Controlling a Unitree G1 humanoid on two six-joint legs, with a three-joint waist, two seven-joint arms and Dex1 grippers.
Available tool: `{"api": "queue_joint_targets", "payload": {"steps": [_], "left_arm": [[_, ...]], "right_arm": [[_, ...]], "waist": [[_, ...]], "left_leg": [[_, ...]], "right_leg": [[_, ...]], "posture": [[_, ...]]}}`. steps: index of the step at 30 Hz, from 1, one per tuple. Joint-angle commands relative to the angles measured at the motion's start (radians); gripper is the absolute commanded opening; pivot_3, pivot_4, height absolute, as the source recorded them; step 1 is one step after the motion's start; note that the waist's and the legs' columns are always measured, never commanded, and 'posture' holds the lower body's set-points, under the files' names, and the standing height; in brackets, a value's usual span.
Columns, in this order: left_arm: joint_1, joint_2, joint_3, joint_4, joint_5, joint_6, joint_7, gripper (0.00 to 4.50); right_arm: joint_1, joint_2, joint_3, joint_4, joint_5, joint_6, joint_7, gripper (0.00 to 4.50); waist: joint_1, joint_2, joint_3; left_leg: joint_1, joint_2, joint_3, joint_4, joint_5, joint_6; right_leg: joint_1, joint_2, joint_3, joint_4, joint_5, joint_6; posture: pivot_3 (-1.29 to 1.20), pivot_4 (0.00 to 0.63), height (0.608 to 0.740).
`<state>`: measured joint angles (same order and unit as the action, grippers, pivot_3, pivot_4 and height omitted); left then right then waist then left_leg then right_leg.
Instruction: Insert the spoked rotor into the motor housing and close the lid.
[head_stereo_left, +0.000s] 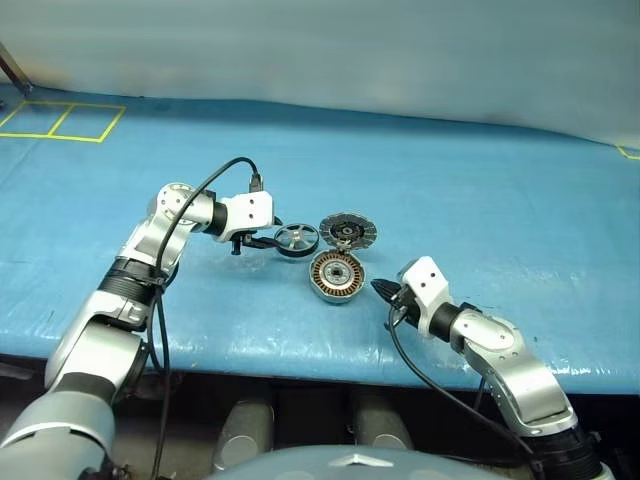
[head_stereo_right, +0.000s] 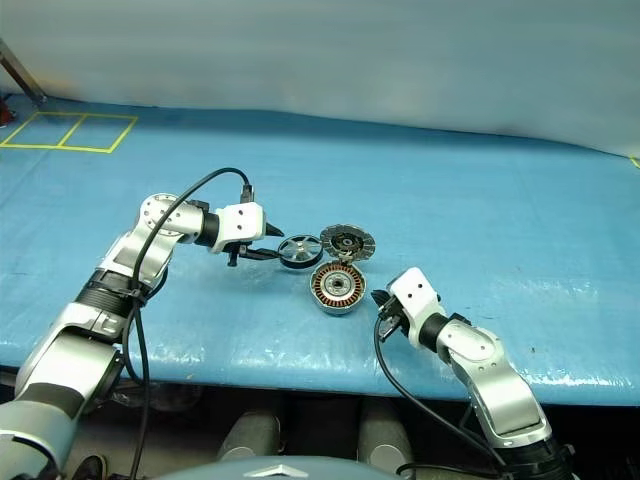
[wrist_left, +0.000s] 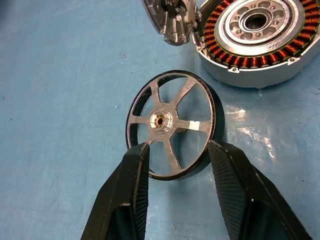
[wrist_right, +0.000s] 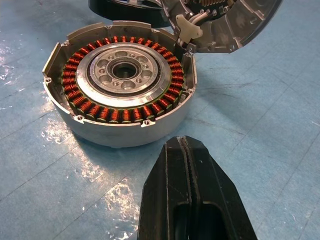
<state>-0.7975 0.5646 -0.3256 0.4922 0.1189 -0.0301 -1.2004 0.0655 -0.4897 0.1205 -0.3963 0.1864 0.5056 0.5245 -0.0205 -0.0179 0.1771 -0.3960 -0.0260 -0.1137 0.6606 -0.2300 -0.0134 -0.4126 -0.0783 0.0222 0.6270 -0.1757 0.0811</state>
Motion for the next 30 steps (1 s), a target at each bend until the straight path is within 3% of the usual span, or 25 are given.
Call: {"api": "queue_joint_targets", "payload": {"steps": [1, 3, 7, 11, 18, 24, 30], "left_arm": [[-0.114, -0.016, -0.035, 0.086, 0.045, -0.035, -0.025, 2.17], [-0.186, -0.031, -0.078, 0.161, 0.097, -0.074, -0.025, 2.59], [-0.313, -0.078, -0.132, 0.271, 0.164, -0.089, -0.037, 3.88], [-0.395, -0.082, -0.214, 0.306, 0.243, -0.089, -0.143, 3.88], [-0.473, -0.162, -0.309, 0.409, 0.359, -0.110, -0.141, 3.88], [-0.473, -0.238, -0.315, 0.455, 0.382, -0.136, -0.097, 3.88], [-0.462, -0.252, -0.322, 0.477, 0.402, -0.172, -0.084, 3.88]], "right_arm": [[-0.003, 0.015, -0.005, -0.016, -0.006, -0.024, -0.011, 0.00], [0.003, 0.018, -0.006, -0.021, -0.011, -0.024, -0.015, 0.00], [0.017, 0.015, -0.010, -0.038, -0.017, -0.015, -0.013, 0.00], [0.021, -0.007, -0.017, -0.059, -0.020, 0.007, 0.002, 0.00], [-0.016, -0.059, -0.018, -0.064, -0.014, 0.040, 0.043, 0.00], [-0.024, -0.081, -0.020, -0.079, -0.013, 0.057, 0.057, 0.00], [-0.007, -0.078, -0.018, -0.101, -0.018, 0.068, 0.049, 0.00]], "waist": [[0.002, 0.000, 0.000], [0.001, 0.000, 0.000], [0.003, 0.000, 0.000], [-0.007, 0.000, 0.000], [-0.006, 0.000, 0.000], [-0.004, -0.001, 0.000], [-0.005, -0.001, 0.001]], "left_leg": [[0.000, 0.000, 0.000, 0.000, 0.000, 0.000], [0.000, 0.000, 0.000, 0.000, 0.000, 0.000], [-0.001, 0.000, 0.000, 0.000, 0.000, 0.000], [-0.002, 0.000, 0.001, -0.001, 0.000, 0.000], [-0.002, 0.000, 0.001, -0.001, 0.000, 0.000], [-0.004, 0.000, 0.000, -0.001, 0.000, 0.000], [-0.004, 0.000, 0.000, -0.001, 0.000, 0.000]], "right_leg": [[0.000, 0.000, 0.000, 0.000, 0.000, 0.000], [0.000, 0.000, 0.000, 0.000, 0.000, 0.000], [0.000, 0.000, 0.000, -0.001, 0.000, 0.000], [-0.001, 0.000, 0.001, -0.001, 0.000, 0.000], [-0.001, 0.000, 0.001, -0.001, 0.000, 0.000], [-0.003, 0.000, 0.000, -0.001, 0.000, 0.001], [-0.003, 0.000, 0.000, -0.001, 0.002, 0.004]], "posture": [[0.00, 0.150, 0.740], [0.00, 0.150, 0.740], [0.00, 0.150, 0.740], [0.00, 0.150, 0.740], [0.00, 0.150, 0.740], [0.00, 0.150, 0.740], [0.00, 0.150, 0.740]]}}
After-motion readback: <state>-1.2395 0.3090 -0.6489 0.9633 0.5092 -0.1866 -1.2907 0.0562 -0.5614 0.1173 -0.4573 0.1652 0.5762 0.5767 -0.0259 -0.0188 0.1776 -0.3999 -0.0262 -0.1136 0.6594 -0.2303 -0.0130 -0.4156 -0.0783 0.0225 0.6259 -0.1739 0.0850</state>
